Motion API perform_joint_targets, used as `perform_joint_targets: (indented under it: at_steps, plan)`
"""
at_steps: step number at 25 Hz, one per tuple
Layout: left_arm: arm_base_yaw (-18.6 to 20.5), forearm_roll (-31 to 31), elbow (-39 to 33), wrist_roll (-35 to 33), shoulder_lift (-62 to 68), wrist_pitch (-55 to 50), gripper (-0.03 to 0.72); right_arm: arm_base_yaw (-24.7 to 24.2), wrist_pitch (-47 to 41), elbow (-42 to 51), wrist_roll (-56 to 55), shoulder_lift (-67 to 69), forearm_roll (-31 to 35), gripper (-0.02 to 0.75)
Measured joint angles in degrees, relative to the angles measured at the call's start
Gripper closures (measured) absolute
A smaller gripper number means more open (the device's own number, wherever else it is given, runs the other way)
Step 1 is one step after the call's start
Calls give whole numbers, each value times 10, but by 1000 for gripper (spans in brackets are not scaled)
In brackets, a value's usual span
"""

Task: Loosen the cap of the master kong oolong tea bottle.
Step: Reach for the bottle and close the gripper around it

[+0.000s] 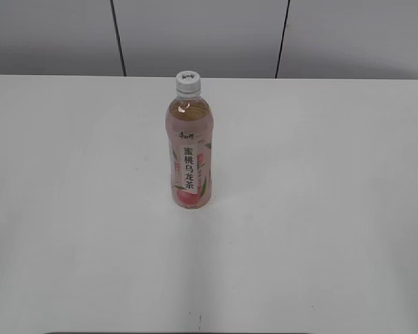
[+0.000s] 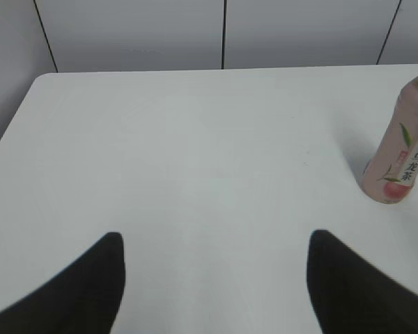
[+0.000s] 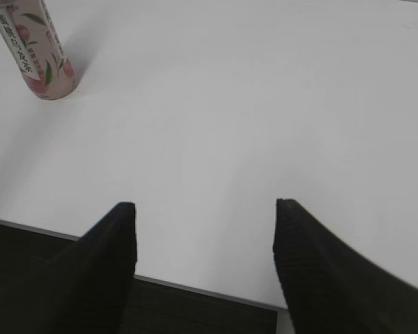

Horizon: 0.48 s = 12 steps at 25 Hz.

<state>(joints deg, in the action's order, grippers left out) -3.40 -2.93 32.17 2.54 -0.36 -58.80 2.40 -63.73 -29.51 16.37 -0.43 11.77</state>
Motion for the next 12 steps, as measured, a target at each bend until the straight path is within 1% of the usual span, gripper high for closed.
perform_joint_targets:
  at_steps: [12]
  plan:
    - [0, 0, 0, 0, 0, 0, 192, 0, 0, 0, 0, 0, 0, 269]
